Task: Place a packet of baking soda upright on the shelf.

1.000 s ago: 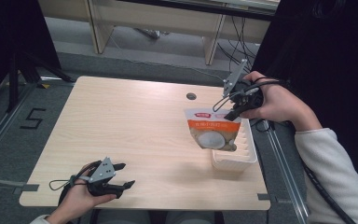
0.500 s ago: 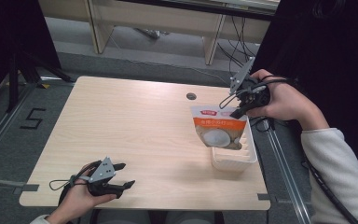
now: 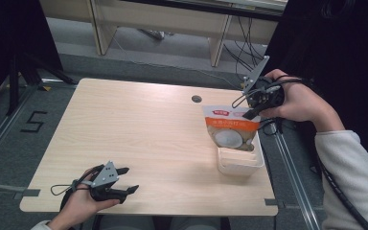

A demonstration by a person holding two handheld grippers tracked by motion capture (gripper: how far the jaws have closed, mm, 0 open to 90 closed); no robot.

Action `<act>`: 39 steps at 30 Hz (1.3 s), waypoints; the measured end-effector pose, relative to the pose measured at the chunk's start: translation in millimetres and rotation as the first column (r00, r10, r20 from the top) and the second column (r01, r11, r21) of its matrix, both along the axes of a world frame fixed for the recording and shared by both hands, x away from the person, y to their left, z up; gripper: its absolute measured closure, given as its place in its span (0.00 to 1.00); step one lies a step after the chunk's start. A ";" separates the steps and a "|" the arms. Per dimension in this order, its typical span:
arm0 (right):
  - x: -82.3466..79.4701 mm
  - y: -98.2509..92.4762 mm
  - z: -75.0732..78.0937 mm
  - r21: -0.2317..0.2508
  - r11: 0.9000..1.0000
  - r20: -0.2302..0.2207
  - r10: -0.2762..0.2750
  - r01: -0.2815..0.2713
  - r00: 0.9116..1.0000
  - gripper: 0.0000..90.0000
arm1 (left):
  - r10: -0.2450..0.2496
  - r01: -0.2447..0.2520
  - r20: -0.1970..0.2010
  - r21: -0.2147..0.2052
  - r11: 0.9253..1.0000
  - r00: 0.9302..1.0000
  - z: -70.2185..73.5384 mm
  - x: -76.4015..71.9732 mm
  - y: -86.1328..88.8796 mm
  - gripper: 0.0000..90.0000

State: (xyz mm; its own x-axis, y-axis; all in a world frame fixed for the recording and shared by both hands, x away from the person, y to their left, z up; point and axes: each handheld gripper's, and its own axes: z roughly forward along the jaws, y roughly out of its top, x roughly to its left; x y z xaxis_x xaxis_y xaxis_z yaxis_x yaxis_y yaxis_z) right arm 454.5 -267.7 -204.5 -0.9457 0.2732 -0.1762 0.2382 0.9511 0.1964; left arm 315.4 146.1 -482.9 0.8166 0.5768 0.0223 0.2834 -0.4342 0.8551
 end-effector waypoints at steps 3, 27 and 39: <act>2.6 -2.6 -0.3 0.001 1.000 -0.006 0.016 -0.016 1.000 1.00 | 0.005 -0.005 -0.005 -0.004 1.000 1.000 0.0 -0.4 -0.1 0.35; 9.9 -17.7 -4.1 -0.024 0.999 -0.011 -0.048 0.048 0.999 1.00 | 0.014 -0.015 -0.010 -0.008 1.000 1.000 0.0 -1.1 -0.4 0.35; 16.4 -22.4 -17.2 -0.059 0.998 -0.023 -0.038 0.036 0.999 1.00 | -0.001 0.001 0.001 0.000 1.000 1.000 0.2 0.4 0.2 0.35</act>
